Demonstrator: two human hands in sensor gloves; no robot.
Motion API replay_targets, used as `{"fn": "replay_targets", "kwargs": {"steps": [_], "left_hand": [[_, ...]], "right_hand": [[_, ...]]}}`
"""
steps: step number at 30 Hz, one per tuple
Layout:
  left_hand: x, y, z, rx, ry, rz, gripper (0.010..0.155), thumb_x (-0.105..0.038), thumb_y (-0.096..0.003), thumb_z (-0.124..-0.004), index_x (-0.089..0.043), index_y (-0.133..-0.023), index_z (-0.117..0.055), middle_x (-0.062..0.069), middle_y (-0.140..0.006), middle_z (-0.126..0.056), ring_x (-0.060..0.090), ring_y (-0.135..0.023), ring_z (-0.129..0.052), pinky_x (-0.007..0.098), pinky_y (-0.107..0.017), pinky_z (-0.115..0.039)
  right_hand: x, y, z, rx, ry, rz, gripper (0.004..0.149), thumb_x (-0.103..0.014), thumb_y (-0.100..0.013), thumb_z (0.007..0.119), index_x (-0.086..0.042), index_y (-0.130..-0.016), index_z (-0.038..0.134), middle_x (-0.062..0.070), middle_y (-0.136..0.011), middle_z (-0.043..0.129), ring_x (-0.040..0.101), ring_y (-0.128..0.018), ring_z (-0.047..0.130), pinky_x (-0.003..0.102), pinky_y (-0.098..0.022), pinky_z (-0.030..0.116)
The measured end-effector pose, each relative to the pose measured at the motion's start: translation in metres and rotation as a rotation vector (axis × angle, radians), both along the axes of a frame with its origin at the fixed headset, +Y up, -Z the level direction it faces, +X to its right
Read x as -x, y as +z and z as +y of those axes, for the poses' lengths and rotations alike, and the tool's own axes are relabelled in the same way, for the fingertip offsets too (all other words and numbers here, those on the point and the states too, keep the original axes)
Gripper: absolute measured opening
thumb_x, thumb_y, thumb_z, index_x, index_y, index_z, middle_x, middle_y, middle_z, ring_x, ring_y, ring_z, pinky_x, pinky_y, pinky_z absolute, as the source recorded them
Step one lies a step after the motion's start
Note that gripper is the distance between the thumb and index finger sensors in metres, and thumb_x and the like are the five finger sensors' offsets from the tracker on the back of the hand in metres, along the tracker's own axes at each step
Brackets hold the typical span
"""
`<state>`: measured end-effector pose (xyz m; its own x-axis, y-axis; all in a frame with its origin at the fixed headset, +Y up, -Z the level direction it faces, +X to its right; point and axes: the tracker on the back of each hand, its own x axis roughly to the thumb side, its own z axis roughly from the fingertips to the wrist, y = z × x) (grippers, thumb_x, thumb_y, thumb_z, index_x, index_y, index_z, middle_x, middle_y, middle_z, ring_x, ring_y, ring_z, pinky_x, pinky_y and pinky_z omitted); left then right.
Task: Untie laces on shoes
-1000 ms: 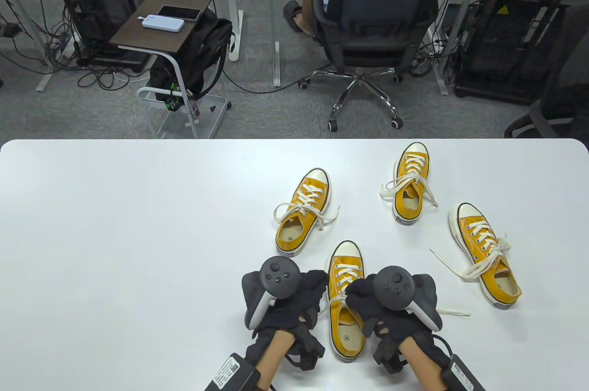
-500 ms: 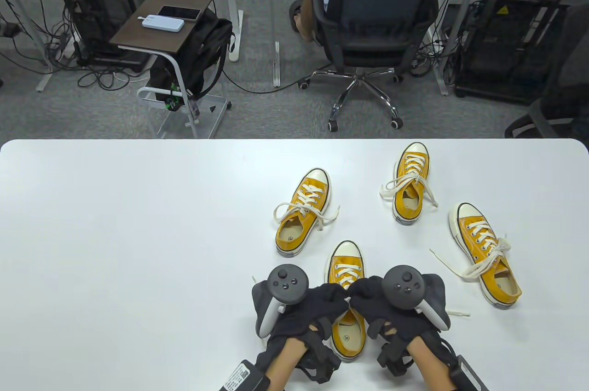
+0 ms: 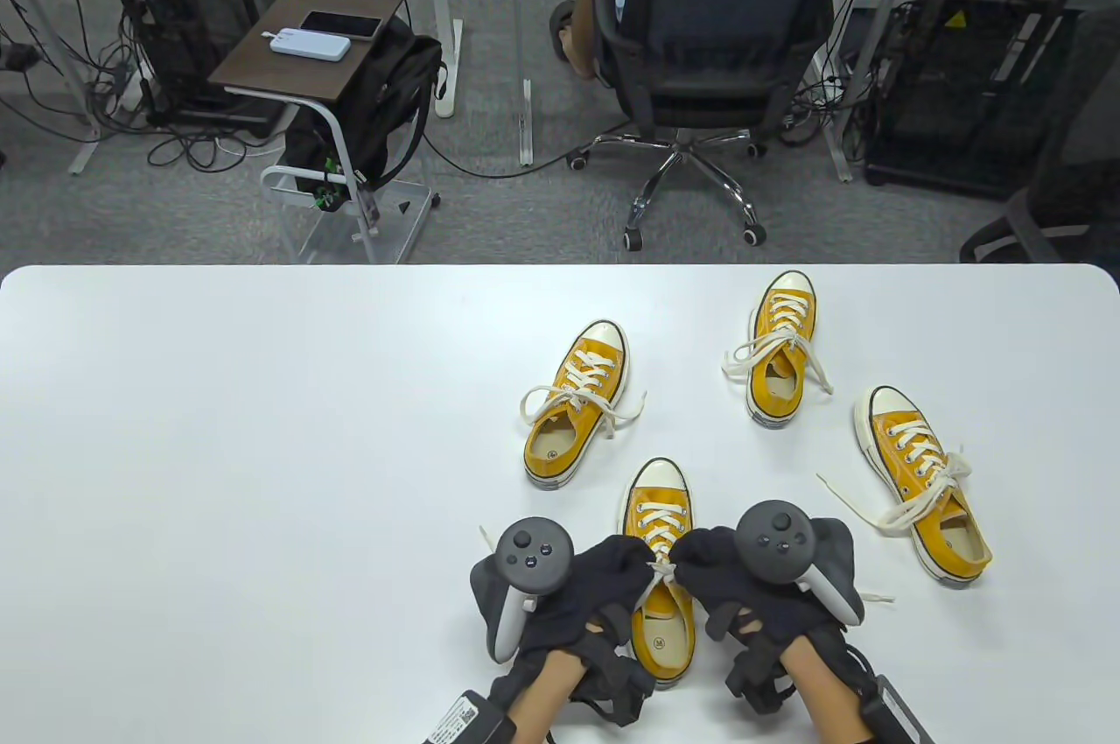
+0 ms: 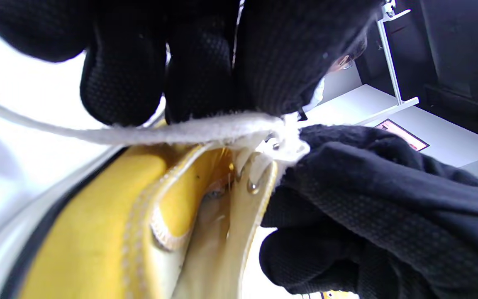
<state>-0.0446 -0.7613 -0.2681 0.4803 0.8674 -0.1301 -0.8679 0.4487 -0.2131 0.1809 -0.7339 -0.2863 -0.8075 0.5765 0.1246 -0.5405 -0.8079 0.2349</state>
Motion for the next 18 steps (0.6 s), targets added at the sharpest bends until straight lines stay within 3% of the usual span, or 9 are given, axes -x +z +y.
{"fn": "replay_targets", "kwargs": {"steps": [3, 6, 10, 18], "left_hand": [[0.001, -0.001, -0.001, 0.000, 0.009, -0.001, 0.037, -0.039, -0.0458, -0.083, -0.034, -0.081, -0.092, 0.003, -0.073, -0.104, 0.035, -0.063, -0.101, 0.049, -0.042, -0.084], [0.000, 0.000, -0.001, -0.009, 0.003, -0.001, 0.037, -0.039, -0.0458, -0.083, -0.035, -0.081, -0.092, 0.003, -0.073, -0.104, 0.035, -0.063, -0.101, 0.049, -0.042, -0.084], [0.000, 0.001, -0.001, -0.025, -0.015, 0.001, 0.037, -0.040, -0.0459, -0.083, -0.035, -0.081, -0.092, 0.002, -0.073, -0.104, 0.035, -0.063, -0.101, 0.049, -0.043, -0.084], [0.001, 0.006, 0.000, -0.039, -0.054, 0.065, 0.038, -0.041, -0.0468, -0.082, -0.033, -0.083, -0.089, 0.005, -0.078, -0.101, 0.036, -0.063, -0.100, 0.050, -0.042, -0.083]], "right_hand": [[-0.002, 0.000, 0.000, -0.002, -0.021, -0.011, 0.045, -0.046, -0.047, 0.075, -0.020, -0.083, 0.084, 0.019, -0.079, 0.092, 0.040, -0.055, 0.095, 0.063, -0.049, 0.074], [0.001, 0.001, -0.001, -0.004, -0.012, 0.002, 0.056, -0.054, -0.043, 0.077, -0.017, -0.086, 0.082, 0.018, -0.077, 0.092, 0.040, -0.055, 0.095, 0.063, -0.049, 0.074], [0.010, 0.001, -0.001, -0.059, 0.049, -0.008, 0.040, -0.041, -0.041, 0.087, -0.021, -0.076, 0.089, 0.012, -0.067, 0.097, 0.037, -0.049, 0.098, 0.060, -0.046, 0.077], [0.004, 0.003, 0.002, -0.039, -0.028, -0.062, 0.035, -0.038, -0.045, 0.085, -0.025, -0.077, 0.088, 0.014, -0.070, 0.099, 0.036, -0.048, 0.101, 0.059, -0.044, 0.080]]}}
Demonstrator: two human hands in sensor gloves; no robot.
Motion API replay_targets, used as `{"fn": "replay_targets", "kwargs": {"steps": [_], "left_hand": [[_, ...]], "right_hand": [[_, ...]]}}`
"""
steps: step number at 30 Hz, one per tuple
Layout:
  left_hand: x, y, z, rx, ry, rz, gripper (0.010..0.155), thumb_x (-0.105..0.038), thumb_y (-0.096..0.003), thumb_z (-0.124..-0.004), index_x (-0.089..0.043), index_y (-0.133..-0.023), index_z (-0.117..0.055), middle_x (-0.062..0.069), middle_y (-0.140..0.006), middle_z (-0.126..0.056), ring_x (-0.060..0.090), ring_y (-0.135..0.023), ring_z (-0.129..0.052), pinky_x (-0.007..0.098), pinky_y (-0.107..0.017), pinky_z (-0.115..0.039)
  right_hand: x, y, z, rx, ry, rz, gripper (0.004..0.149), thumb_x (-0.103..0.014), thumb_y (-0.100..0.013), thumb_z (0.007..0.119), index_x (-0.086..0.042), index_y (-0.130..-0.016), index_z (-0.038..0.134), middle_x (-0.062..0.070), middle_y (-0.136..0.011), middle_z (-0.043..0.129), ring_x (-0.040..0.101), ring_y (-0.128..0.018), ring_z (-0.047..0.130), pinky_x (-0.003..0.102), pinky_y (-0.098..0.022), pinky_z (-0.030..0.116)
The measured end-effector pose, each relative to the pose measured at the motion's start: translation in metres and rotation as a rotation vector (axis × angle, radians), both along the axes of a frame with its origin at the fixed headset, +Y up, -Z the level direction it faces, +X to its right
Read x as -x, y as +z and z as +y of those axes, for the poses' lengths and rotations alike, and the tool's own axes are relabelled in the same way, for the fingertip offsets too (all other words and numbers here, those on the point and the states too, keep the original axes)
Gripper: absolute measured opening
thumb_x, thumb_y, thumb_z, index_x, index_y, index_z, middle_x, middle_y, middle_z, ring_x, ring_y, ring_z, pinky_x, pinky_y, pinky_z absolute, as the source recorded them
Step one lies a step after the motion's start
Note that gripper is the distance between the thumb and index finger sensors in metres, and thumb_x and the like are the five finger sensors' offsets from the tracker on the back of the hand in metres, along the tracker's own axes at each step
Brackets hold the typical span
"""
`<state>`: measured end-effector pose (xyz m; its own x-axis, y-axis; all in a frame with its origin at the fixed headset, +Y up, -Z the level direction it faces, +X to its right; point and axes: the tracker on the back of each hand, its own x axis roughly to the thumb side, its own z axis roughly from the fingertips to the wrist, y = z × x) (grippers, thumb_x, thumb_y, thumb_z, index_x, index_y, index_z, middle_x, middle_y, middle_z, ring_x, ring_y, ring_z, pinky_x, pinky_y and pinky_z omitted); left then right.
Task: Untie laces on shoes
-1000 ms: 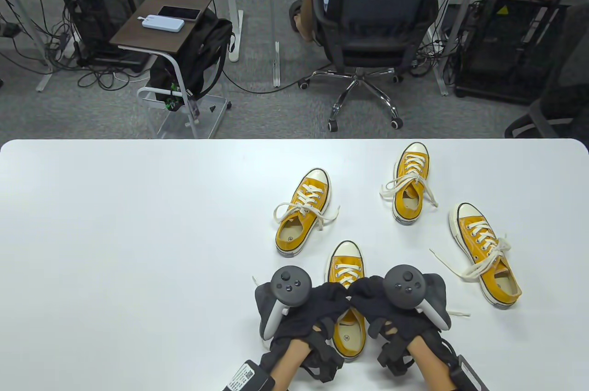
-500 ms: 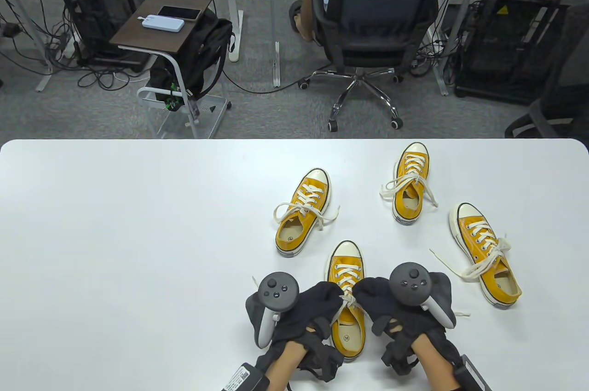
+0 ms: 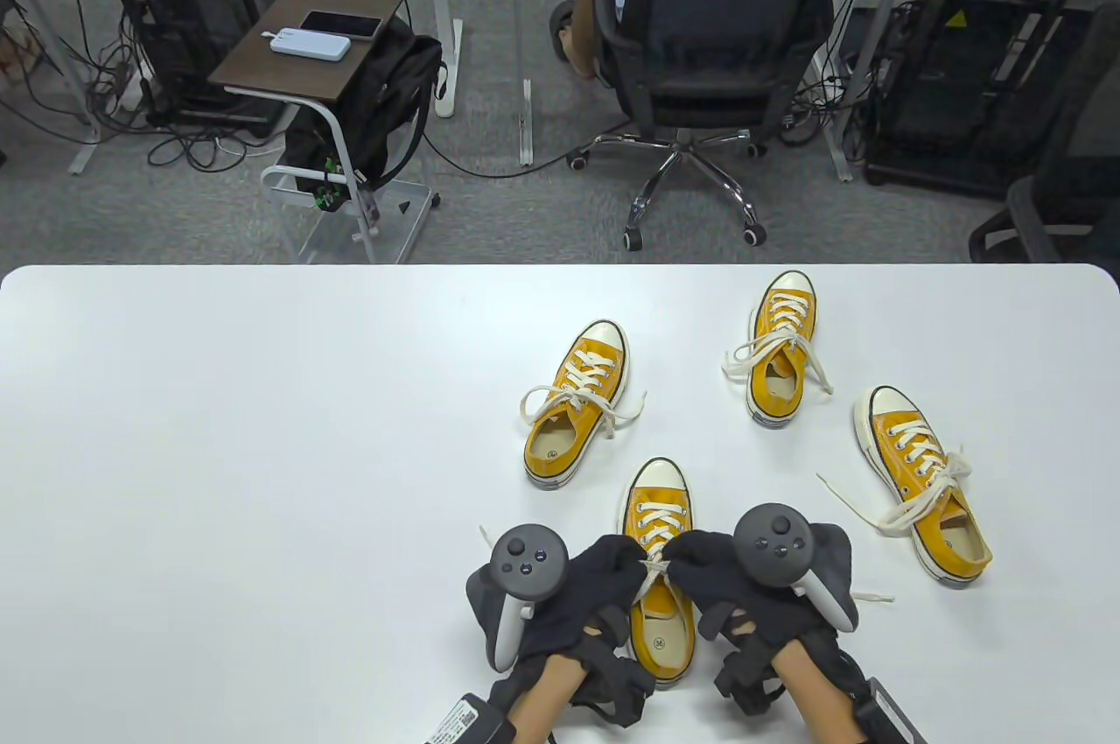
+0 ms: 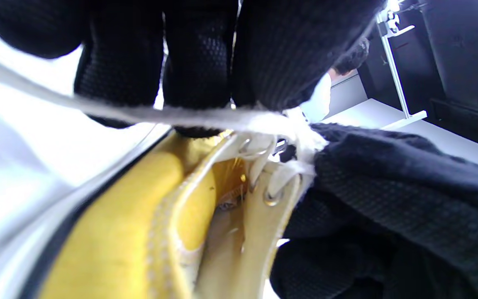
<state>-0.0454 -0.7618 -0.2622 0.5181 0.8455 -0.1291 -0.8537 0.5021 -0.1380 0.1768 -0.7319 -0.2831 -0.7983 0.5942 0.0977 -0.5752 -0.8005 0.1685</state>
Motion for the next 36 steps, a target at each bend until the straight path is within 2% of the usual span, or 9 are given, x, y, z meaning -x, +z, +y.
{"fn": "replay_targets", "kwargs": {"steps": [5, 8, 11, 18, 22, 26, 28, 31, 36], "left_hand": [[-0.010, 0.004, 0.007, -0.118, -0.002, -0.084, 0.056, -0.044, -0.0456, -0.083, -0.035, -0.100, -0.077, 0.009, -0.091, -0.092, 0.038, -0.070, -0.096, 0.051, -0.046, -0.081], [-0.015, 0.006, 0.012, -0.141, -0.103, -0.051, 0.042, -0.039, -0.0444, -0.086, -0.031, -0.085, -0.092, 0.004, -0.078, -0.101, 0.037, -0.065, -0.098, 0.052, -0.045, -0.081], [-0.014, 0.007, 0.015, -0.170, -0.137, -0.033, 0.039, -0.041, -0.0443, -0.085, -0.031, -0.081, -0.093, 0.001, -0.071, -0.103, 0.034, -0.060, -0.101, 0.051, -0.043, -0.083], [-0.002, 0.003, 0.003, -0.106, -0.011, 0.023, 0.039, -0.036, -0.0455, -0.083, -0.035, -0.084, -0.086, 0.004, -0.082, -0.098, 0.034, -0.065, -0.099, 0.050, -0.044, -0.083], [0.000, 0.000, 0.002, -0.123, 0.037, 0.038, 0.040, -0.032, -0.0438, -0.087, -0.035, -0.084, -0.085, 0.000, -0.076, -0.101, 0.031, -0.060, -0.101, 0.048, -0.043, -0.084], [0.000, 0.001, 0.003, -0.103, 0.021, 0.016, 0.047, -0.034, -0.0444, -0.086, -0.039, -0.092, -0.086, 0.001, -0.075, -0.098, 0.031, -0.061, -0.098, 0.048, -0.045, -0.083], [0.000, 0.000, 0.002, -0.123, 0.022, 0.024, 0.038, -0.037, -0.0435, -0.088, -0.038, -0.080, -0.095, 0.001, -0.074, -0.097, 0.032, -0.062, -0.097, 0.049, -0.046, -0.082], [0.000, 0.001, 0.000, -0.114, 0.019, 0.031, 0.038, -0.038, -0.0442, -0.085, -0.037, -0.081, -0.092, 0.002, -0.079, -0.093, 0.033, -0.067, -0.094, 0.048, -0.047, -0.081], [0.005, 0.000, -0.003, -0.112, 0.046, 0.075, 0.040, -0.042, -0.0446, -0.083, -0.034, -0.084, -0.085, 0.003, -0.084, -0.090, 0.034, -0.069, -0.094, 0.048, -0.047, -0.082]], "right_hand": [[0.000, 0.000, 0.000, 0.007, -0.014, 0.000, 0.035, -0.038, -0.045, 0.085, -0.025, -0.077, 0.087, 0.014, -0.070, 0.099, 0.036, -0.048, 0.101, 0.059, -0.044, 0.081], [0.000, 0.000, 0.001, 0.021, -0.017, 0.010, 0.035, -0.038, -0.045, 0.085, -0.023, -0.077, 0.087, 0.014, -0.071, 0.099, 0.036, -0.048, 0.101, 0.059, -0.044, 0.080], [0.001, 0.000, 0.000, 0.034, -0.018, 0.030, 0.036, -0.036, -0.045, 0.084, -0.020, -0.078, 0.084, 0.015, -0.073, 0.096, 0.036, -0.050, 0.099, 0.059, -0.045, 0.079], [0.005, 0.001, 0.000, 0.031, 0.032, 0.036, 0.038, -0.035, -0.046, 0.083, -0.018, -0.079, 0.074, 0.017, -0.079, 0.088, 0.036, -0.054, 0.096, 0.060, -0.047, 0.077], [0.007, 0.003, 0.000, -0.016, 0.052, 0.018, 0.039, -0.039, -0.043, 0.087, -0.020, -0.076, 0.075, 0.015, -0.076, 0.090, 0.036, -0.053, 0.097, 0.060, -0.046, 0.078], [0.008, 0.004, 0.002, -0.060, 0.084, 0.014, 0.037, -0.040, -0.043, 0.088, -0.023, -0.073, 0.077, 0.014, -0.076, 0.092, 0.035, -0.052, 0.098, 0.059, -0.045, 0.079], [0.010, 0.005, 0.003, -0.103, 0.078, -0.005, 0.038, -0.036, -0.043, 0.088, -0.022, -0.077, 0.077, 0.014, -0.074, 0.093, 0.035, -0.049, 0.098, 0.058, -0.044, 0.079], [0.012, 0.005, 0.004, -0.111, 0.096, -0.001, 0.039, -0.031, -0.044, 0.086, -0.021, -0.080, 0.078, 0.013, -0.072, 0.094, 0.034, -0.048, 0.099, 0.058, -0.043, 0.080], [0.005, 0.007, 0.007, -0.168, 0.094, -0.054, 0.037, -0.043, -0.042, 0.086, -0.025, -0.074, 0.078, 0.011, -0.070, 0.095, 0.033, -0.046, 0.099, 0.057, -0.041, 0.081]]}}
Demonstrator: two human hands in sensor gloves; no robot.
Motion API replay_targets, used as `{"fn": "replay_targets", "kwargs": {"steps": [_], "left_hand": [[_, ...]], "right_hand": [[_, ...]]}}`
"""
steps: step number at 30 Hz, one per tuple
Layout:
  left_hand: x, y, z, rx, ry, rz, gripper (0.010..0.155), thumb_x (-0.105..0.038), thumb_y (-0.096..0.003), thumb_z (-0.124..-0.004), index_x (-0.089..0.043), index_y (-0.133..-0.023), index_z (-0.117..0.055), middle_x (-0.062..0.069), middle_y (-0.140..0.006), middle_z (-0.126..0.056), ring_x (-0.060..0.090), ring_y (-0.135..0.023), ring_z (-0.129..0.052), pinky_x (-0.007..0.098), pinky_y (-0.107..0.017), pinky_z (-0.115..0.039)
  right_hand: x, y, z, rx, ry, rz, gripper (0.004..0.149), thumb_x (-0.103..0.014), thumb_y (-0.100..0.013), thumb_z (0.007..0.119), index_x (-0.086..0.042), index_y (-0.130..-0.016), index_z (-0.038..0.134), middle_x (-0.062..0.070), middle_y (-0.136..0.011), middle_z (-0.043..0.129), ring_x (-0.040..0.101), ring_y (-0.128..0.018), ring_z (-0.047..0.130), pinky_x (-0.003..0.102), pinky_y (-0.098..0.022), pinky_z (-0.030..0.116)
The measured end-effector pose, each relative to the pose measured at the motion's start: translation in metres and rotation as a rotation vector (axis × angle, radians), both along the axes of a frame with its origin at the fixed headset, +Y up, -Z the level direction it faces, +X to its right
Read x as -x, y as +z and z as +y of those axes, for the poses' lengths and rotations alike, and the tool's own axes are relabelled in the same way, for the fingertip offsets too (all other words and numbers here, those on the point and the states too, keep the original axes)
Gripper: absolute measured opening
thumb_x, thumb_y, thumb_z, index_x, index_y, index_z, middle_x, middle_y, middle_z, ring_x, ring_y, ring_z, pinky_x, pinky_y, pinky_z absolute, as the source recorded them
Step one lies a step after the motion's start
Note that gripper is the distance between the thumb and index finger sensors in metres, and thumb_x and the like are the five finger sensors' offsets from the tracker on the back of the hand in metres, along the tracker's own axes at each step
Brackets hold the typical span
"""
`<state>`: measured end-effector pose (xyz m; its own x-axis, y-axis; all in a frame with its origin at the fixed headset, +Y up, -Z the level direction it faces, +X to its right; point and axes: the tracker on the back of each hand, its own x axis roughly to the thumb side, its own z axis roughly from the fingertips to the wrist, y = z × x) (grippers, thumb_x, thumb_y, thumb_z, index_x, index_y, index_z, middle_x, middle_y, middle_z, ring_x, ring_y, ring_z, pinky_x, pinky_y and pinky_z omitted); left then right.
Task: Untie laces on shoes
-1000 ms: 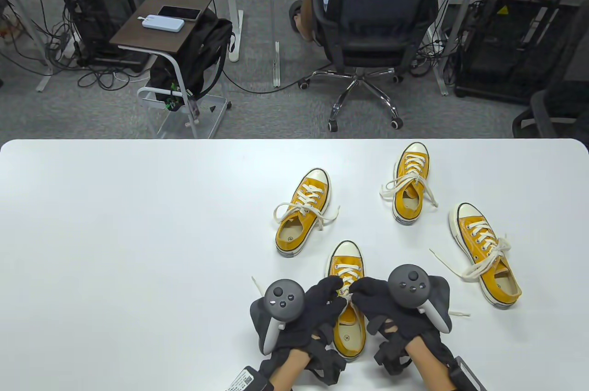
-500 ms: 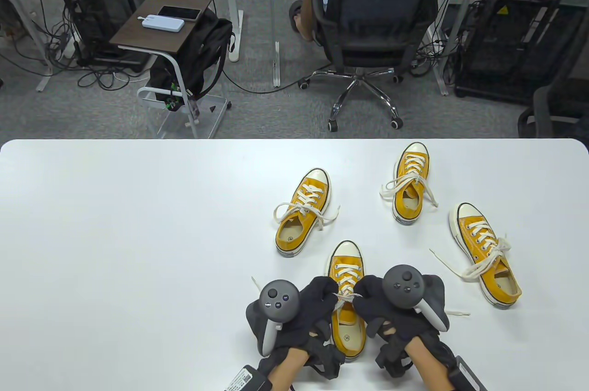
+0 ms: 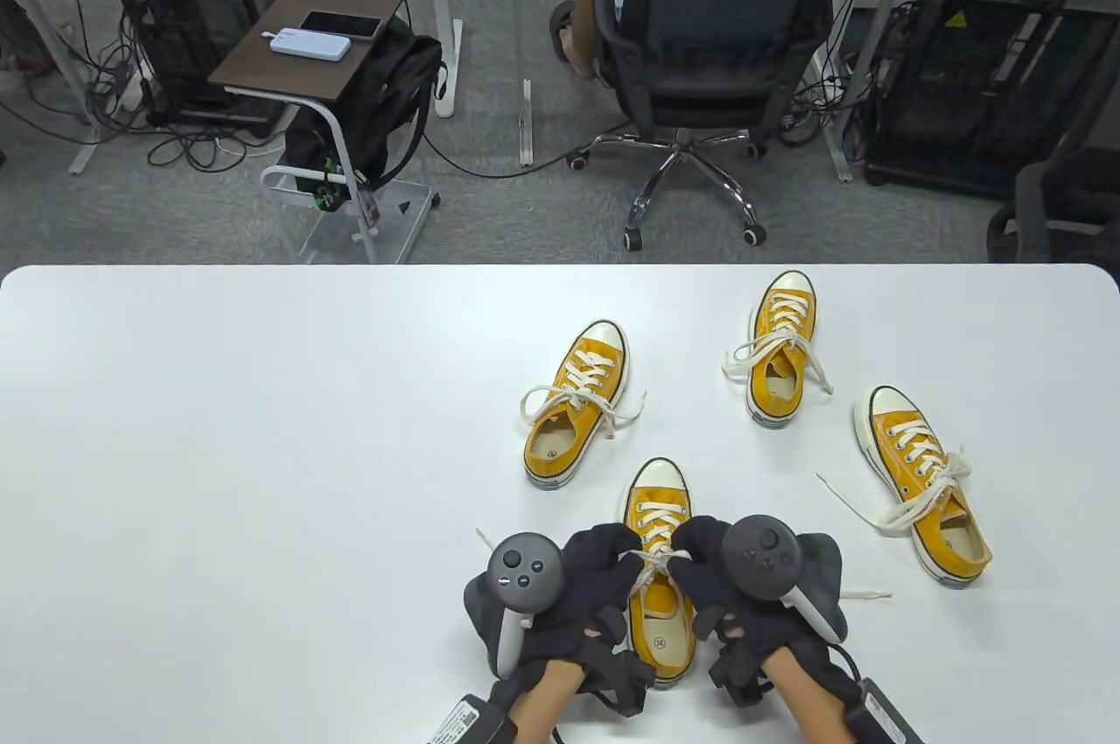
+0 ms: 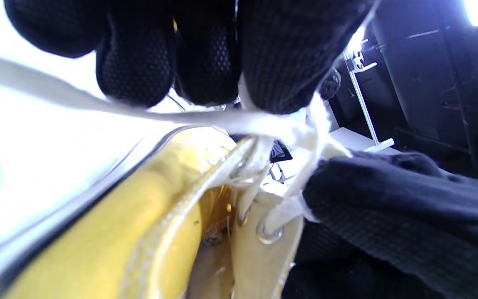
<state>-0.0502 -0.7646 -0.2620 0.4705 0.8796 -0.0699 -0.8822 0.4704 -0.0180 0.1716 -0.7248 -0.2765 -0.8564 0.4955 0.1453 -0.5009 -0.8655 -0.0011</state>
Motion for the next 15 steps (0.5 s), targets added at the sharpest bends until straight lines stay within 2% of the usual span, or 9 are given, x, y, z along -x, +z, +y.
{"fn": "replay_targets", "kwargs": {"steps": [3, 6, 8, 10, 15], "left_hand": [[0.0030, -0.0005, -0.0024, 0.001, 0.009, 0.027, 0.039, -0.047, -0.0451, -0.081, -0.034, -0.081, -0.087, 0.004, -0.083, -0.092, 0.035, -0.068, -0.094, 0.049, -0.046, -0.081], [0.0043, -0.0014, -0.0041, 0.020, 0.006, 0.034, 0.037, -0.048, -0.0466, -0.077, -0.035, -0.079, -0.088, 0.005, -0.083, -0.092, 0.036, -0.068, -0.094, 0.050, -0.046, -0.081], [0.0042, -0.0018, -0.0042, -0.002, 0.017, 0.049, 0.038, -0.046, -0.0469, -0.077, -0.035, -0.081, -0.087, 0.005, -0.084, -0.092, 0.035, -0.068, -0.094, 0.049, -0.046, -0.082], [0.0039, -0.0027, -0.0038, -0.007, 0.028, 0.046, 0.041, -0.037, -0.0471, -0.078, -0.033, -0.088, -0.081, 0.004, -0.086, -0.089, 0.034, -0.068, -0.094, 0.048, -0.046, -0.082], [0.0054, -0.0028, -0.0031, -0.022, 0.054, 0.055, 0.041, -0.040, -0.0457, -0.081, -0.032, -0.086, -0.081, 0.003, -0.084, -0.090, 0.033, -0.067, -0.095, 0.047, -0.045, -0.082]], "right_hand": [[-0.0023, 0.0003, 0.0015, -0.039, -0.018, -0.018, 0.035, -0.044, -0.043, 0.085, -0.025, -0.072, 0.079, 0.012, -0.071, 0.094, 0.033, -0.046, 0.099, 0.057, -0.041, 0.081], [-0.0020, 0.0004, 0.0012, -0.034, -0.013, -0.019, 0.039, -0.036, -0.045, 0.084, -0.022, -0.080, 0.077, 0.013, -0.074, 0.093, 0.034, -0.048, 0.098, 0.057, -0.041, 0.081], [-0.0026, -0.0003, 0.0020, -0.028, -0.015, -0.021, 0.039, -0.033, -0.045, 0.084, -0.021, -0.081, 0.077, 0.012, -0.074, 0.093, 0.034, -0.048, 0.098, 0.057, -0.041, 0.081], [-0.0036, -0.0004, 0.0022, -0.034, -0.023, -0.032, 0.040, -0.034, -0.043, 0.086, -0.022, -0.080, 0.077, 0.012, -0.073, 0.093, 0.034, -0.048, 0.098, 0.057, -0.040, 0.081], [-0.0097, -0.0006, 0.0045, -0.070, -0.018, -0.076, 0.037, -0.046, -0.043, 0.084, -0.025, -0.072, 0.079, 0.012, -0.071, 0.094, 0.034, -0.047, 0.098, 0.055, -0.038, 0.082]]}}
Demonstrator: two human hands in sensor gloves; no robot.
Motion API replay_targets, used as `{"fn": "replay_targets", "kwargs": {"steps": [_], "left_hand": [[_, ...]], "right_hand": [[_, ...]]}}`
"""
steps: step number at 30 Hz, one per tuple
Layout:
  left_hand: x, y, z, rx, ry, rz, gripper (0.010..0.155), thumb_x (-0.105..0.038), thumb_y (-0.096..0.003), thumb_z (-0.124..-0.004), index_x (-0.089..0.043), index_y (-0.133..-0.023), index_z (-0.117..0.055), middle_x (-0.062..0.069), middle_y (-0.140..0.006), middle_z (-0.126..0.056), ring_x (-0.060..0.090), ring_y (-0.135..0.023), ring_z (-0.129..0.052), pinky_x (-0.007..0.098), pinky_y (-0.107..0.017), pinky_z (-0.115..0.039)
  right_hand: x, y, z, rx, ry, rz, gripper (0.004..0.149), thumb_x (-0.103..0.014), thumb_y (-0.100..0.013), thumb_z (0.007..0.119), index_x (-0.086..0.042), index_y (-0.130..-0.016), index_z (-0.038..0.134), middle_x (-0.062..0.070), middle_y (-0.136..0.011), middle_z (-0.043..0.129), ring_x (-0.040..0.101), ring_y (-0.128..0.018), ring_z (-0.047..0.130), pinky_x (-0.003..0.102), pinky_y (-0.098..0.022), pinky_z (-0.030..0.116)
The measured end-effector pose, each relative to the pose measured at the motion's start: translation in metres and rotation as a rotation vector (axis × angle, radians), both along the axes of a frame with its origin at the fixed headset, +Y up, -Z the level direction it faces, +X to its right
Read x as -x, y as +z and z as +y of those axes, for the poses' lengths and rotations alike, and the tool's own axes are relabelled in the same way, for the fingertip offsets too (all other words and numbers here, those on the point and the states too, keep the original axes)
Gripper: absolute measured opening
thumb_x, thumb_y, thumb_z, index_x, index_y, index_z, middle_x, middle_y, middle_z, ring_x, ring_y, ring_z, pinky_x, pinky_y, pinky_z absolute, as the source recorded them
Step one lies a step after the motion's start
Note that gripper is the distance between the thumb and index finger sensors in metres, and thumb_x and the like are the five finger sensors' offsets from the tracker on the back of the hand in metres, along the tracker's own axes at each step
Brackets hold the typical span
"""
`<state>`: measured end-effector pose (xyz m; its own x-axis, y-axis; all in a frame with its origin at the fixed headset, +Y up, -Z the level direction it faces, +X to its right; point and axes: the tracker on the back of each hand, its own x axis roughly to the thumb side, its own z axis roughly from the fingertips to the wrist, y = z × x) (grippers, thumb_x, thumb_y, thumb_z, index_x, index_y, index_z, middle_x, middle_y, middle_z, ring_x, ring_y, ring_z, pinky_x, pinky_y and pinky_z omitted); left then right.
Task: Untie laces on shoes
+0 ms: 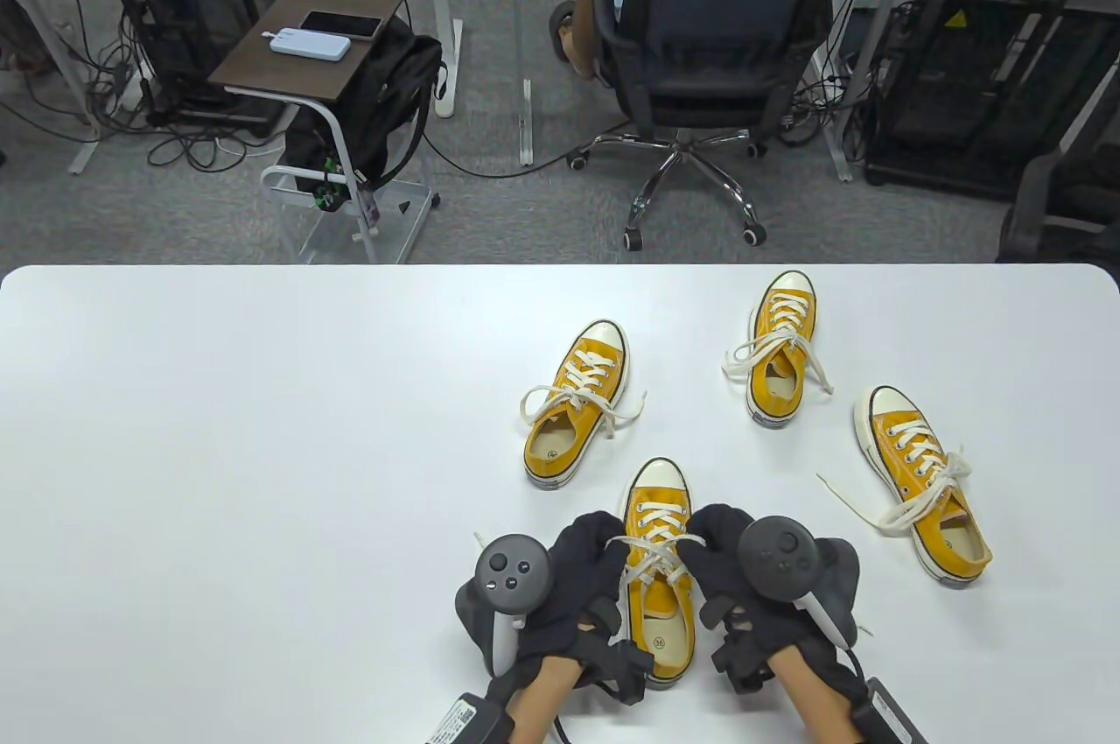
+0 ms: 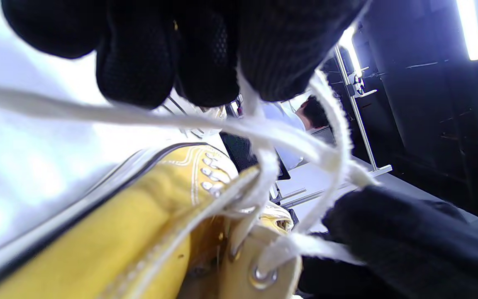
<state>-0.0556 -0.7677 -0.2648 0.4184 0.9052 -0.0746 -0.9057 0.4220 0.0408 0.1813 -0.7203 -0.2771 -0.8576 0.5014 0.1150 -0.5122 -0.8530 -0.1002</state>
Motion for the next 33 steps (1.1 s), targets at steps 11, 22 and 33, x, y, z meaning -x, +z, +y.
{"fn": "replay_targets", "kwargs": {"steps": [11, 22, 33], "left_hand": [[0.008, 0.000, -0.003, 0.004, 0.041, 0.067, 0.041, -0.038, -0.0473, -0.077, -0.030, -0.088, -0.078, 0.004, -0.087, -0.087, 0.033, -0.067, -0.095, 0.046, -0.044, -0.083], [0.019, -0.001, -0.003, 0.000, 0.049, 0.143, 0.039, -0.044, -0.0480, -0.075, -0.031, -0.084, -0.081, 0.005, -0.084, -0.090, 0.033, -0.063, -0.095, 0.044, -0.038, -0.083], [0.032, -0.003, -0.005, 0.006, 0.088, 0.210, 0.038, -0.050, -0.0471, -0.076, -0.032, -0.080, -0.083, 0.004, -0.082, -0.091, 0.033, -0.061, -0.096, 0.044, -0.038, -0.083]], "right_hand": [[-0.013, -0.002, 0.005, 0.000, -0.055, -0.060, 0.040, -0.038, -0.043, 0.087, -0.023, -0.078, 0.077, 0.013, -0.074, 0.092, 0.035, -0.048, 0.098, 0.051, -0.033, 0.084], [-0.029, -0.006, 0.006, 0.016, -0.086, -0.132, 0.039, -0.033, -0.046, 0.082, -0.020, -0.083, 0.075, 0.016, -0.081, 0.087, 0.038, -0.055, 0.094, 0.045, -0.028, 0.086], [-0.053, -0.011, 0.003, 0.036, -0.143, -0.223, 0.040, -0.039, -0.045, 0.082, -0.022, -0.081, 0.075, 0.015, -0.077, 0.089, 0.038, -0.051, 0.096, 0.042, -0.024, 0.086]]}}
